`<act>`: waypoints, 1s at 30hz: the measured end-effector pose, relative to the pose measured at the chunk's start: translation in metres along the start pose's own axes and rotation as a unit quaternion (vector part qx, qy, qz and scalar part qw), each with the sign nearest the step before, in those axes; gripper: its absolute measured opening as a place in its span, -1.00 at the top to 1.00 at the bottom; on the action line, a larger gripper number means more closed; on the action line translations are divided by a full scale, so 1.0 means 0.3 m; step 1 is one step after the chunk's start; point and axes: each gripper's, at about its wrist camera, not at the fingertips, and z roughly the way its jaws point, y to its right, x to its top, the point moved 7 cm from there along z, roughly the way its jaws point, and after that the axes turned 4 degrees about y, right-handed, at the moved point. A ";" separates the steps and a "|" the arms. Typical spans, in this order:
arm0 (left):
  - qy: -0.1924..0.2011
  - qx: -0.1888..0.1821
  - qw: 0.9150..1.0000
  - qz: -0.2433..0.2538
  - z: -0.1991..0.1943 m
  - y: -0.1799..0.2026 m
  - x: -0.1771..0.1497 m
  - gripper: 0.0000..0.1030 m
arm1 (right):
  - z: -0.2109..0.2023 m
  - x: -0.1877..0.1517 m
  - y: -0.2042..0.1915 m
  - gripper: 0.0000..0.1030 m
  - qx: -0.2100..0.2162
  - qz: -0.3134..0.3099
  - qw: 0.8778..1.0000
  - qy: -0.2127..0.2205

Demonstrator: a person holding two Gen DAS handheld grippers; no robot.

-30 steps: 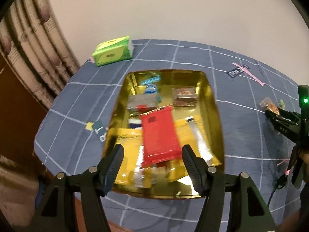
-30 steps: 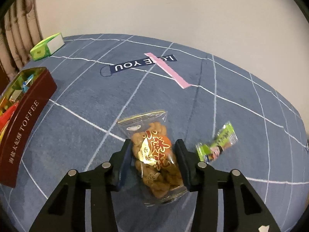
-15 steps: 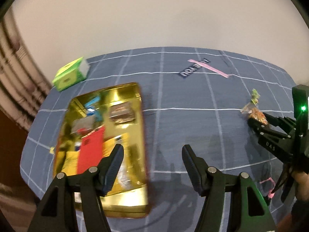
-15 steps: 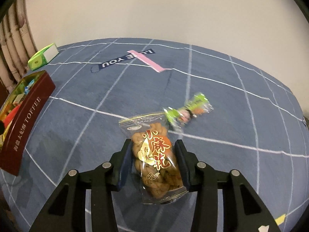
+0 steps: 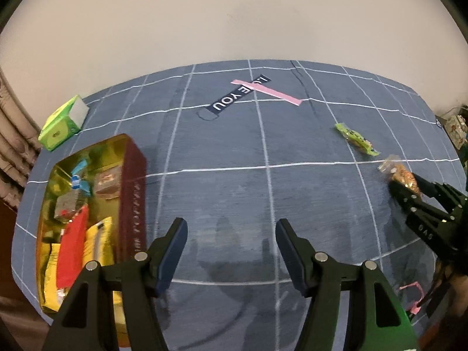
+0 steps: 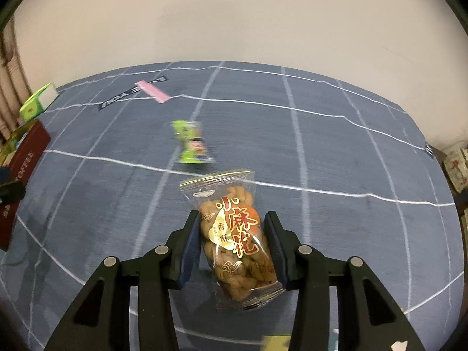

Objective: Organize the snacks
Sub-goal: 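Move the left tool to the green stick candy and grasp it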

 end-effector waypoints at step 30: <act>-0.056 -0.043 0.997 -0.031 0.162 0.324 0.198 -0.24 | 0.113 0.089 0.252 0.27 -0.022 0.008 1.000 0.008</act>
